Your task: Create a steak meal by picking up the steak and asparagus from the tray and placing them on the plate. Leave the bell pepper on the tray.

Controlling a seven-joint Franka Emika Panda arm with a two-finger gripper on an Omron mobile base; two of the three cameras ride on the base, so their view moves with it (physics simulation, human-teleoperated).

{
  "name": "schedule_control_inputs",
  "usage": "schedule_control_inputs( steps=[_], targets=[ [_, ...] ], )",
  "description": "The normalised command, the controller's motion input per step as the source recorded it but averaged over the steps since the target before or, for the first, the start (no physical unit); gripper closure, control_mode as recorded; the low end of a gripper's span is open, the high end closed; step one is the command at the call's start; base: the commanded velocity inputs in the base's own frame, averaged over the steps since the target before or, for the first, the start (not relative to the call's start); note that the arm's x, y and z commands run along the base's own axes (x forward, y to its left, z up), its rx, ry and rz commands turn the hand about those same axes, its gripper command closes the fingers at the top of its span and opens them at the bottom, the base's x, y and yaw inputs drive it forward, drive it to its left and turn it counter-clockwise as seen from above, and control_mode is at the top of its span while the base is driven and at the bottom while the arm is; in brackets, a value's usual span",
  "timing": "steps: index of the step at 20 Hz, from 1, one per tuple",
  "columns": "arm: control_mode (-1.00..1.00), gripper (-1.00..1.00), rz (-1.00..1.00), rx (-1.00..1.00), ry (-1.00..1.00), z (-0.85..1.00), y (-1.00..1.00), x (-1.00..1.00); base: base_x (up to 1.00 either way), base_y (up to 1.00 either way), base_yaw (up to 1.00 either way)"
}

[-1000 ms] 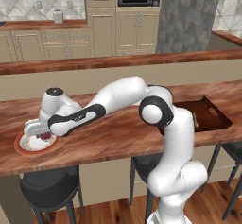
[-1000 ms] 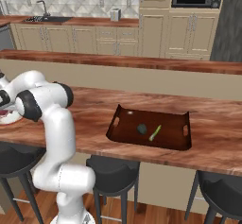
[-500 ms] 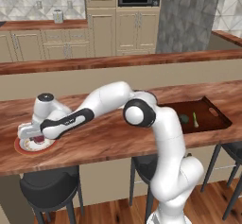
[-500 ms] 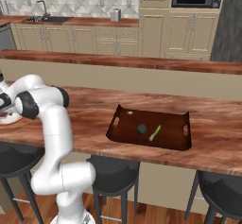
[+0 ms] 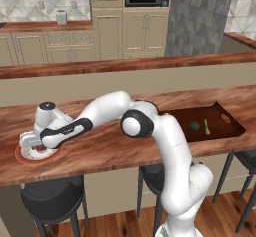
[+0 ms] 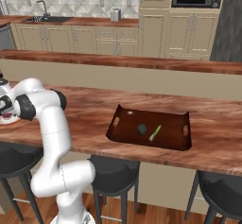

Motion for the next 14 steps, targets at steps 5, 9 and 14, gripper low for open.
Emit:
schedule_control_inputs(
  steps=[5, 9, 14],
  targets=[
    [-1.00, -1.00, 0.00, 0.00, 0.00, 0.00, -0.02, -0.09, 0.00, 0.00, 0.00],
    [-1.00, -1.00, 0.00, 0.00, 0.00, 0.00, -0.19, -0.20, 0.00, 0.00, 0.00],
    [-1.00, -1.00, -0.03, 0.00, 0.00, 0.00, -0.29, -0.12, 0.00, 0.00, 0.00]
  ],
)
